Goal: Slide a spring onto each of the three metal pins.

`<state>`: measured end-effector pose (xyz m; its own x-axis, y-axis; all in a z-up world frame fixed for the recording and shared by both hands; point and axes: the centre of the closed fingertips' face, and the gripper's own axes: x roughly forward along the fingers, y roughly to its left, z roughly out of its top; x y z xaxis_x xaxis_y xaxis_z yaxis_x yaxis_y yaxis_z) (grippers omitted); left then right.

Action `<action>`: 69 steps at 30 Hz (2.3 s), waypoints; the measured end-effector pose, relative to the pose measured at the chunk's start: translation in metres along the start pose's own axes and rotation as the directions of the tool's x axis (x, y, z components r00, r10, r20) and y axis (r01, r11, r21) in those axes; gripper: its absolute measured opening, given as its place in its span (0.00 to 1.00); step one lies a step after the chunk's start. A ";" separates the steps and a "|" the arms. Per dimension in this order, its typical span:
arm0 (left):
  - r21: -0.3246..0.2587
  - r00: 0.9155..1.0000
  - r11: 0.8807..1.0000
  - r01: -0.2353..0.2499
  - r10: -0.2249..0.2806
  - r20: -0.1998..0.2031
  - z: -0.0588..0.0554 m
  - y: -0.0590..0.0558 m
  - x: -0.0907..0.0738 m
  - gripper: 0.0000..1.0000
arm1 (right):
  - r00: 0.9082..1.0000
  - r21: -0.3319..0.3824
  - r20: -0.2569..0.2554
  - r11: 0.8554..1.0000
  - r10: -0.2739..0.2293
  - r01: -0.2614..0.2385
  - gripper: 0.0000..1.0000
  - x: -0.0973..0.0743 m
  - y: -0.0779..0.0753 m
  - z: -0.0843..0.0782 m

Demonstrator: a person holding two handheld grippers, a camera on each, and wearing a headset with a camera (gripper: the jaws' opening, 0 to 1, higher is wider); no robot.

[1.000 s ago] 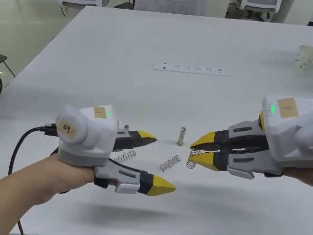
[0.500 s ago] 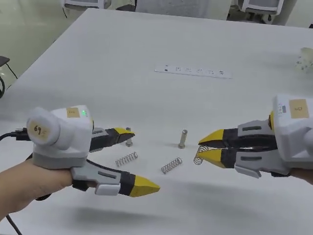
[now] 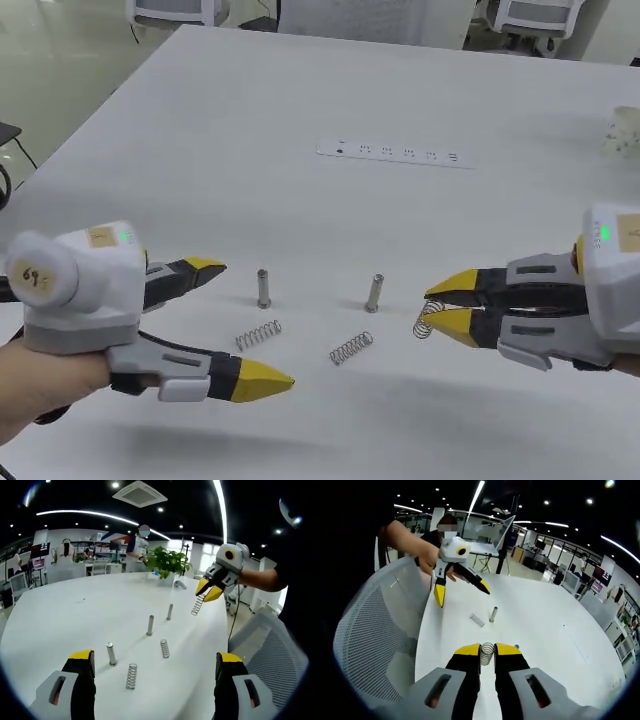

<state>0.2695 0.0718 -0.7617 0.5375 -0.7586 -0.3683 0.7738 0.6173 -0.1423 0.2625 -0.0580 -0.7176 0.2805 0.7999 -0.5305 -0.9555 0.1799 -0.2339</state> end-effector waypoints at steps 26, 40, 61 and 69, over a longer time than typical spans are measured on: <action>0.002 1.000 1.000 -0.017 0.017 -0.001 0.001 0.008 -0.009 0.98 | 0.996 0.030 -0.086 0.999 -0.031 0.034 0.07 -0.012 -0.014 -0.038; -0.002 1.000 1.000 -0.022 0.022 -0.004 0.000 0.010 -0.010 0.98 | 0.987 0.059 -0.106 0.990 -0.118 0.125 0.07 -0.025 -0.048 -0.052; -0.012 0.999 0.999 -0.040 0.040 -0.006 -0.003 0.014 -0.012 0.98 | 0.966 0.143 -0.140 0.961 -0.216 0.236 0.07 -0.033 -0.102 -0.071; -0.013 0.999 0.999 -0.043 0.043 -0.012 -0.005 0.015 -0.013 0.98 | 0.963 0.177 -0.143 0.952 -0.228 0.252 0.07 -0.028 -0.109 -0.075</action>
<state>0.2722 0.0922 -0.7636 0.5657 -0.7290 -0.3854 0.7458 0.6517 -0.1380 0.3657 -0.1436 -0.7384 0.5012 0.6472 -0.5744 -0.8548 0.4737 -0.2121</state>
